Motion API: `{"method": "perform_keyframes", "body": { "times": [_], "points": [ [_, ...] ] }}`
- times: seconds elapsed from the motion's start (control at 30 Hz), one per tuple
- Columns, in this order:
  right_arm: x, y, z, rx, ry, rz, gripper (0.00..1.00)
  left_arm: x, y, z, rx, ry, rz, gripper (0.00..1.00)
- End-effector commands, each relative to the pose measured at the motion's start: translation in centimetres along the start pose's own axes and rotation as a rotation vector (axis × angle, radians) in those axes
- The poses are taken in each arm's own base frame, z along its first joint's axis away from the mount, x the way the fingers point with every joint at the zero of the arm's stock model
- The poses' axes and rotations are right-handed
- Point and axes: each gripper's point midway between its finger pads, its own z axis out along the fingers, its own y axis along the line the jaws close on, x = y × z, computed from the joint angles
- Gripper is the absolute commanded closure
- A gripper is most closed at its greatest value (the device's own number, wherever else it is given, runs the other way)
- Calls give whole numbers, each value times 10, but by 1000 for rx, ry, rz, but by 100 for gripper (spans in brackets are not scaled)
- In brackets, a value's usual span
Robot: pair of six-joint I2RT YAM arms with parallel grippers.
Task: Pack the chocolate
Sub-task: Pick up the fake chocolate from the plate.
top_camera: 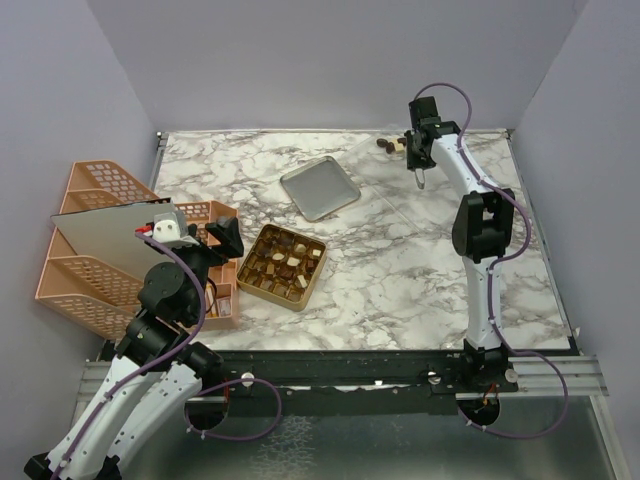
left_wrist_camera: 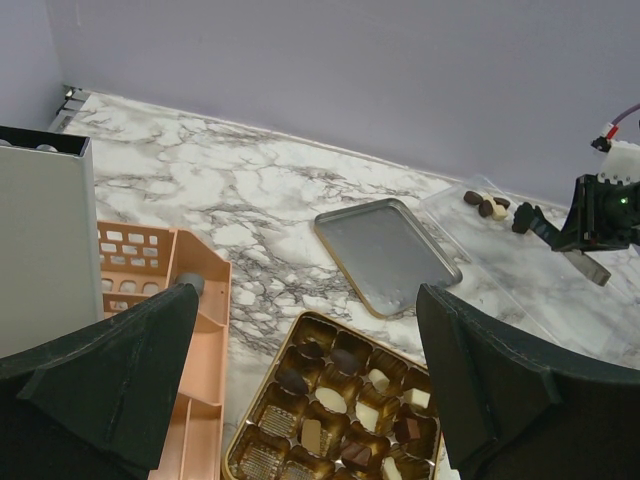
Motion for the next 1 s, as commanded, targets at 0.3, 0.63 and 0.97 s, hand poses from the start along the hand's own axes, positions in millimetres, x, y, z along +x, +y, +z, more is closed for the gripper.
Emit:
{"method": "perform_keyframes", "body": {
  "times": [0.3, 0.63, 0.97],
  "points": [
    [-12, -4, -43, -54, -41, 15, 76, -2, 3, 0, -9, -19, 6, 1],
    [4, 6, -88, -157, -54, 37, 76, -4, 3, -2, -5, -22, 0, 1],
    [19, 41, -146, -306, -106, 18, 76, -5, 4, -2, -10, -25, 0, 1]
  ]
}}
